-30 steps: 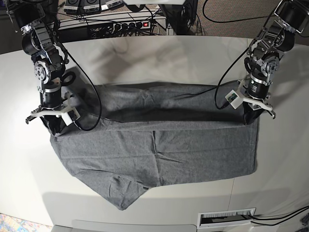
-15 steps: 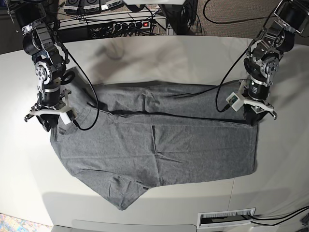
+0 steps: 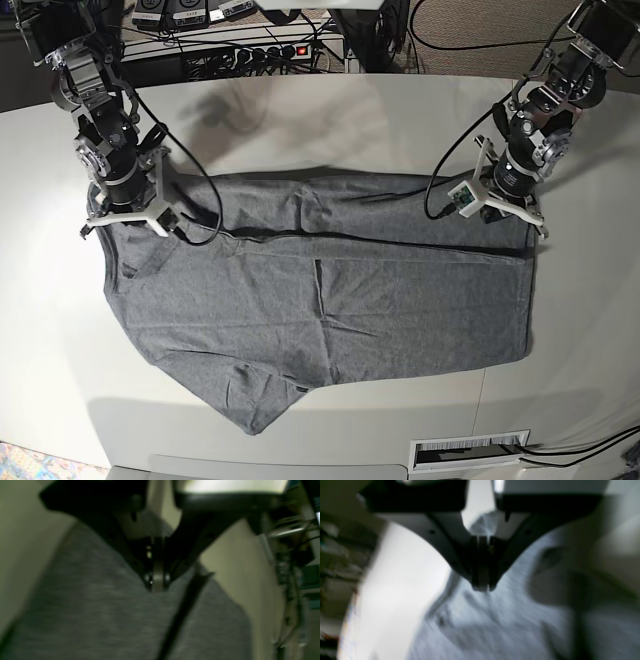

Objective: Fold the T-shirt properly
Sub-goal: 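Lower the folded shoulder edge onto the shirt and release both grippers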

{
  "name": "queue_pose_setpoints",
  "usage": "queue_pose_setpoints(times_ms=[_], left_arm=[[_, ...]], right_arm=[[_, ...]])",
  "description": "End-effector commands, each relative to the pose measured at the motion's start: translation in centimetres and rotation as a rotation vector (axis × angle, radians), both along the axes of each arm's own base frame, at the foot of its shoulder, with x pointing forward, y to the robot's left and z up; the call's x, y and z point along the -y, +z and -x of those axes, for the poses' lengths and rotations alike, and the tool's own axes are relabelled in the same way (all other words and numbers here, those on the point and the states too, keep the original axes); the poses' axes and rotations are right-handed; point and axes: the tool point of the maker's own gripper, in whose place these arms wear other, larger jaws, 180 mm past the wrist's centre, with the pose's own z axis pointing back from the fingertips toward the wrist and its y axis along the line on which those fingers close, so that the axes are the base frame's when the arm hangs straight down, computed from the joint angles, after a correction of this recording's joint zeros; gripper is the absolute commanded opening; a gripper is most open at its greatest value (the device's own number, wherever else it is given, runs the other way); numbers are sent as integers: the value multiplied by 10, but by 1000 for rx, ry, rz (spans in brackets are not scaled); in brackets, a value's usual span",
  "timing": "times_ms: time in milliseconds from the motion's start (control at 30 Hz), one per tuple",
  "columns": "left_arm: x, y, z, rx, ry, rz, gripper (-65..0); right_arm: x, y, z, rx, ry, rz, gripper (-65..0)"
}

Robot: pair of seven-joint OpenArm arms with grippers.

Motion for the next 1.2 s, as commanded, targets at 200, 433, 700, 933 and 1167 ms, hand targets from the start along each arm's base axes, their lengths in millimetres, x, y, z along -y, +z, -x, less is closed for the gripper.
queue_pose_setpoints(times_ms=[200, 433, 700, 933, 1167], left_arm=[[-16, -7, -5, -4, 23, -2, -650], [-33, -26, 1, -48, 50, -25, -650], [-63, -58, 15, -120, 91, -63, -650], [-69, -72, 34, -237, 52, -104, -650], [-105, -78, 65, -315, 56, -197, -650]], right_arm=[[2, 1, 0, -5, -8, -33, -650], [13, -13, 5, -38, -31, -32, -650], [28, -26, 10, -76, -68, -13, -650], [32, -44, 30, -216, -81, -12, -650], [42, -48, 42, -275, -127, 24, -650]])
